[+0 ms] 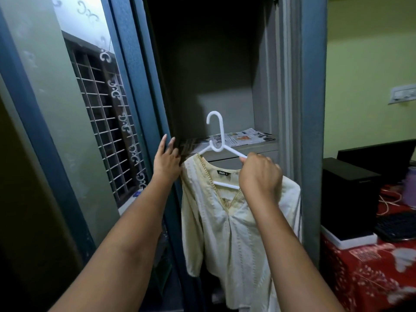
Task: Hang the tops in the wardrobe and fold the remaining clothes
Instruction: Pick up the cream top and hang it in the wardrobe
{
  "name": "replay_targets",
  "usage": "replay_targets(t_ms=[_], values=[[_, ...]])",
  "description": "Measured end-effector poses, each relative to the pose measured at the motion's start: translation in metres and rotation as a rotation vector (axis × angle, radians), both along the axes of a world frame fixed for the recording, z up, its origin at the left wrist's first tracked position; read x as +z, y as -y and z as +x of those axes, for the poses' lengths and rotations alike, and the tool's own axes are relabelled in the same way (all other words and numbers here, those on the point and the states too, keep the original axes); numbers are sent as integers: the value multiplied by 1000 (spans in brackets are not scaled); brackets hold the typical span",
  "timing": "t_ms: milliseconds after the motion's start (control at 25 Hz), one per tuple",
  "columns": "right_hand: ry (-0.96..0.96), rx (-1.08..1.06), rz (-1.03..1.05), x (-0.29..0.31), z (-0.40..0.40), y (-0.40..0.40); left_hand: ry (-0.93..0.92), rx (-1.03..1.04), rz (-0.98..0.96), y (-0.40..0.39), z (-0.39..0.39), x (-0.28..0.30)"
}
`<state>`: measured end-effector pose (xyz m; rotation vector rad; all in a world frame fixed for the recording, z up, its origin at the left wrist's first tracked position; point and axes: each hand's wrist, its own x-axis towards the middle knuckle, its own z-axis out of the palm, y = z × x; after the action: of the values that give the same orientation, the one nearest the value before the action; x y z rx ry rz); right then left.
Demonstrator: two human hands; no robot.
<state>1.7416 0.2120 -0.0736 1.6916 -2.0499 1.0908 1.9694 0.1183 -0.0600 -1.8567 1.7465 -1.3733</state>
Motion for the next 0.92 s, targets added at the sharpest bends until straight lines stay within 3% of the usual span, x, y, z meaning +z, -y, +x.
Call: replay_targets(t_ms=[80,200,360,480,640,800,920], values=[[5,10,20,2,1,0,58,-2,-16,-4,2,-3],[-3,32,71,3,0,-6,-30,-97,-110,-25,7,-15],[-5,91,134,7,18,-32,-8,-271,-268,-84,35,-42],[1,153,168,8,48,-59,-101,-383,-410,-142,60,-51],[-26,242,150,5,89,-95,-409,-398,-633,-226,92,-58],[-25,341,127,-1,131,-120,-823,-118,-789,-299,124,-51],[-14,426,103,-4,162,-134,-1010,17,-790,-335,160,-50]])
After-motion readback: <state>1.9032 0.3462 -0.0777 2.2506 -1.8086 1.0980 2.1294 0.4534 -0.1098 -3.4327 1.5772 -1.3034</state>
